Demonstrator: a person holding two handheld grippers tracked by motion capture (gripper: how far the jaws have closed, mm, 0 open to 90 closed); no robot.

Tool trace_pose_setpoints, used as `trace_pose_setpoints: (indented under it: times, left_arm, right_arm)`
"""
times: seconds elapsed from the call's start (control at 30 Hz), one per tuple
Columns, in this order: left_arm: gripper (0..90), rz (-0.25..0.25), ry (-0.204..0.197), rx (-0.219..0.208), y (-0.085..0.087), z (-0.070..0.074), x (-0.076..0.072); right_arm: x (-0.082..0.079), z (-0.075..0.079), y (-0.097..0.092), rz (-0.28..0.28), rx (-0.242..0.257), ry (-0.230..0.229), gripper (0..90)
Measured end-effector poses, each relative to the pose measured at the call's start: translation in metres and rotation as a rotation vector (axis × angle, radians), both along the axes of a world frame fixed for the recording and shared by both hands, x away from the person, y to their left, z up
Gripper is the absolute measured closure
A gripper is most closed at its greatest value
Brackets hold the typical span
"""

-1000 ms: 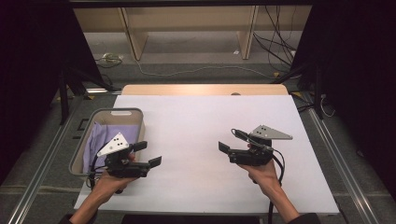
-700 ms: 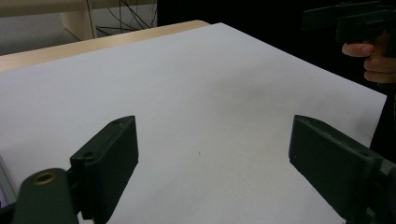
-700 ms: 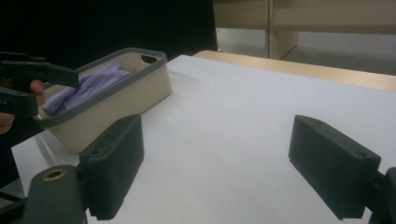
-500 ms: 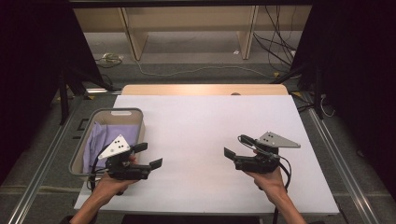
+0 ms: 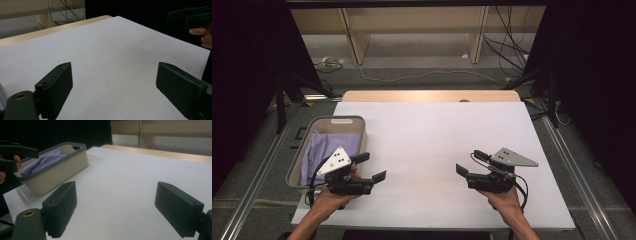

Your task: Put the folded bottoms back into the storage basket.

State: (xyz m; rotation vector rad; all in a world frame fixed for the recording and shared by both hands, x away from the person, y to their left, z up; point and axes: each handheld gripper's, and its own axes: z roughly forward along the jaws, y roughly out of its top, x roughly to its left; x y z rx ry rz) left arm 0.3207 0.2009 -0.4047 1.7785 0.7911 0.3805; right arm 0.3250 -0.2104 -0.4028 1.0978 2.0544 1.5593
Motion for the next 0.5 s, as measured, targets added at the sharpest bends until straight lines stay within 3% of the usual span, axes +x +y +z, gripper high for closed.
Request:
trace_pose_setpoints:
  times: [0.5]
  left_arm:
    - [13.8, -0.019, -0.018, 0.015, -0.0066, -0.0033, -0.0088]
  right_arm:
    - [-0.0097, -0.0031, -0.0072, -0.025, -0.002, -0.017, 19.0]
